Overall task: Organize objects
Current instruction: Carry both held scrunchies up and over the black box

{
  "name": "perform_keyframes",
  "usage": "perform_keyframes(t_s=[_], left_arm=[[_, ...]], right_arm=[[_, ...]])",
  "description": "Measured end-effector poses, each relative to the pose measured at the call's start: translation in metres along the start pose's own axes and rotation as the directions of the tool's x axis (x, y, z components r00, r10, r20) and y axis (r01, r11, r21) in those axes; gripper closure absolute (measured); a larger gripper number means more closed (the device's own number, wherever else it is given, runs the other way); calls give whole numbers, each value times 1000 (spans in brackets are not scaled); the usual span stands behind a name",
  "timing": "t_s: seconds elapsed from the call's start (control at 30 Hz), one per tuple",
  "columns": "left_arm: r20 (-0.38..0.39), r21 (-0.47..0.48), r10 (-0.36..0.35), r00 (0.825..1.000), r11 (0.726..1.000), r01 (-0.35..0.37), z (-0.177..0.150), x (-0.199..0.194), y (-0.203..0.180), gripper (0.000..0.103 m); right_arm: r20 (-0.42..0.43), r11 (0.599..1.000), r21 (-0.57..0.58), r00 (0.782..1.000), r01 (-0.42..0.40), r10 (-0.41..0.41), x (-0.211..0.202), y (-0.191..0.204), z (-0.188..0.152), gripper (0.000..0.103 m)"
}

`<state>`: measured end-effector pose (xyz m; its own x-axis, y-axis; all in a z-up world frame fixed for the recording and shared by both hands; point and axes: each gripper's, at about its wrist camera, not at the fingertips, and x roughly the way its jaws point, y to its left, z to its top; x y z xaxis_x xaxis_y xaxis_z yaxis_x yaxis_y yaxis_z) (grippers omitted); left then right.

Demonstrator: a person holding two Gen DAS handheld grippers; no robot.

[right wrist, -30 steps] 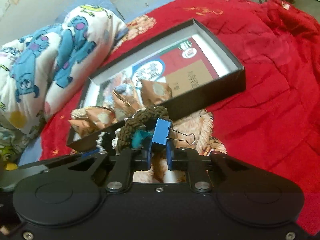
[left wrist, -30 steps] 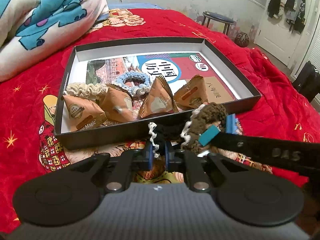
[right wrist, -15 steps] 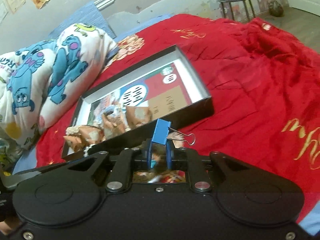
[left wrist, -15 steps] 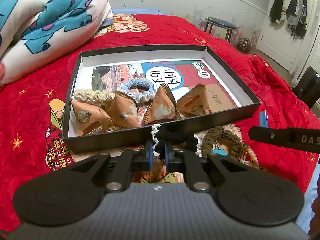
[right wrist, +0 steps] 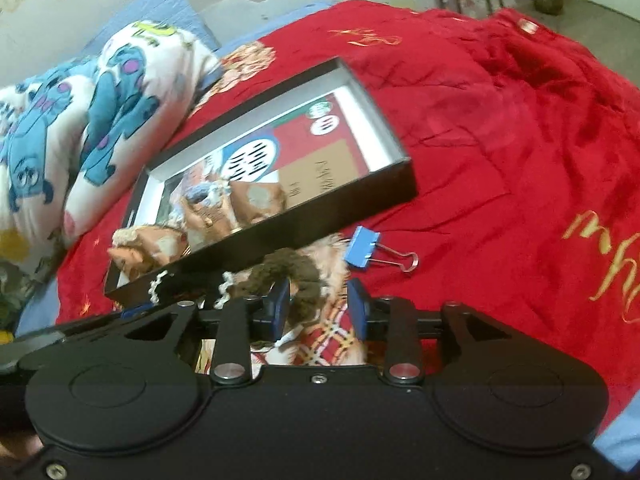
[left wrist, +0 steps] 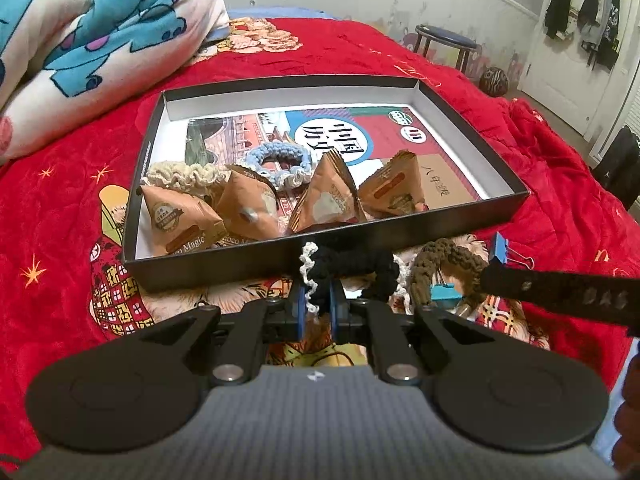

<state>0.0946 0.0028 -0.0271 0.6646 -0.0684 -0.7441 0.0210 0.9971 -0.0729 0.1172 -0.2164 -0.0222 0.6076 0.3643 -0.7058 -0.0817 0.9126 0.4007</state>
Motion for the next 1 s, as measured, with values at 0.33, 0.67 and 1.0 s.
perform_keyframes(t_s=[0.33, 0.67, 1.0], left_arm=[[4, -4, 0, 1000, 1000, 0, 1, 0, 0, 90], [57, -49, -30, 998, 998, 33, 5, -14, 3, 91], [141, -76, -67, 988, 994, 78, 11, -31, 7, 91]], right_arm=[[-18, 1000, -4, 1000, 6, -6, 25, 9, -1, 76], [16, 986, 136, 996, -91, 90, 27, -5, 3, 90], [132, 954, 119, 957, -275, 259, 6, -1, 11, 90]])
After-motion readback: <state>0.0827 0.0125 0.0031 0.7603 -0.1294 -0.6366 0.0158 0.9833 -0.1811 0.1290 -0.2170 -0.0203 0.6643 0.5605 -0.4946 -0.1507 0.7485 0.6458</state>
